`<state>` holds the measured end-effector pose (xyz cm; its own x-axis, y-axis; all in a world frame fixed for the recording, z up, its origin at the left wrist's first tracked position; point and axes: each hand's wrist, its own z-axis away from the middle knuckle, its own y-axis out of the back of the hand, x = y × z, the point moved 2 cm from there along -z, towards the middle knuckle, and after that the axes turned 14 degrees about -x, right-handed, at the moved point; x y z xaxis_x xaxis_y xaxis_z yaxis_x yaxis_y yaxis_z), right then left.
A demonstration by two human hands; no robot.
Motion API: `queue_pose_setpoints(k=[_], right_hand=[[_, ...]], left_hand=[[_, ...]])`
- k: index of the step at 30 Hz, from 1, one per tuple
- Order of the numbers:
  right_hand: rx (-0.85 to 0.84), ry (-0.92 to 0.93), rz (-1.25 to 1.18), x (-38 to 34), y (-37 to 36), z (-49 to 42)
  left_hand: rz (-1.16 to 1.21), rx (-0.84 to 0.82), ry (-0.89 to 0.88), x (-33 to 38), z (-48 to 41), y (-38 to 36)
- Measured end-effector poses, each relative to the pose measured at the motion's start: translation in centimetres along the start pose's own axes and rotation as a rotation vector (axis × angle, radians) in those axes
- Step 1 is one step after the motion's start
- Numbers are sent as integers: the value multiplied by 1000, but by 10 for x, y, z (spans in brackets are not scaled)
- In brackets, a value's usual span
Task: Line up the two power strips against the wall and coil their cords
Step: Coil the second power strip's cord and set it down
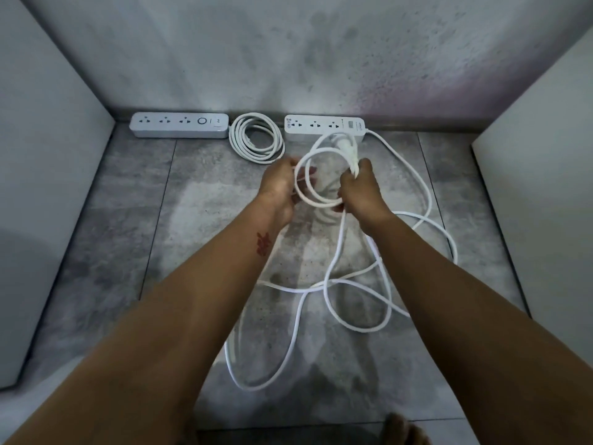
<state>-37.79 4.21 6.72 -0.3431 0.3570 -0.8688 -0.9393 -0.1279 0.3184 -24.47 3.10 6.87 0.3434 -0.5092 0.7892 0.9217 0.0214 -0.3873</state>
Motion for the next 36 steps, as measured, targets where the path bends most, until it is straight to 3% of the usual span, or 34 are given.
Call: queue_pose_setpoints(k=[5,7,9,12,15,24,28,36], right_hand=[[-47,111,432,-5,-6,5],[-49,115,519,-8,-7,6],[-80,104,526,-9,-7,5],[-158,120,409,-8,-3,4],[-233,120,228,-5,2,5],[-317,133,-197,7,1,5],[-337,121,-290,10,0,6],[-458,79,-386,9,2,8]], left_hand=[[-503,-150,-101,29,-1,-7],[-764,-131,-76,30,4,-11],[-872,-156,-104,25,3,-7],[-865,-270,-103,15,-1,5],[-712,-328,-71,14,-2,14],[-587,-46,-117,19,-7,9],[-597,-50,-96,19,-6,7],[-265,-34,26,24,-7,16]])
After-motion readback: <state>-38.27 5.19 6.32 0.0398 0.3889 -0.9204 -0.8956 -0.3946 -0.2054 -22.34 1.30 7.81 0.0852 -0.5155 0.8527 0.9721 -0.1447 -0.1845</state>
